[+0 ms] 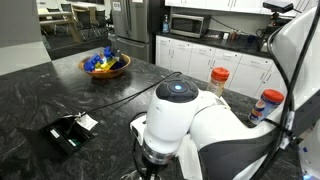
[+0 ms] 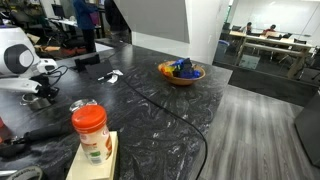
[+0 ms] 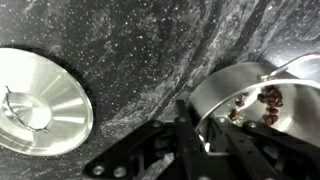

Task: Place the pot between the lid and the coasters

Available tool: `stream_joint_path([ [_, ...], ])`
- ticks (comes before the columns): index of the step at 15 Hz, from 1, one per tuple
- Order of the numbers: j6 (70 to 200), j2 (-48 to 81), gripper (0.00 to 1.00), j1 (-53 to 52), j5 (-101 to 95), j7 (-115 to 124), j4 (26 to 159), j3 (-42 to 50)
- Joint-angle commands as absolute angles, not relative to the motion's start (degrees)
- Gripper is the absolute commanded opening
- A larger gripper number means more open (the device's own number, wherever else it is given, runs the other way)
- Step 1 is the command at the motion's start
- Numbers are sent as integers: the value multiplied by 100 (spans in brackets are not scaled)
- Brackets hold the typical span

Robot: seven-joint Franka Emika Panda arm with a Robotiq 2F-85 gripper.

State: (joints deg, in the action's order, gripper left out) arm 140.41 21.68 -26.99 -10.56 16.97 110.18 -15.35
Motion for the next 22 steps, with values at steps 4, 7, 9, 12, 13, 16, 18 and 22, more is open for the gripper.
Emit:
stream_joint_path([
  [4, 13827, 2051, 1, -2750, -1110, 1850, 10899, -1390],
  [7, 13677, 1961, 1, -2736, -1148, 1998, 10841, -1275],
  [9, 13583, 1936, 1, -2693, -1131, 2181, 10746, -1178],
  [12, 13770, 1854, 1, -2508, -870, 2625, 10681, -1035],
  [13, 13840, 1829, 1, -2450, -833, 2832, 10651, -960],
  [16, 13870, 1738, 1, -2259, -920, 3440, 10528, -634],
  [18, 13916, 1681, 1, -2114, -1042, 3868, 10492, -386],
  [22, 13977, 1476, 1, -1922, -1536, 4998, 10669, 97],
])
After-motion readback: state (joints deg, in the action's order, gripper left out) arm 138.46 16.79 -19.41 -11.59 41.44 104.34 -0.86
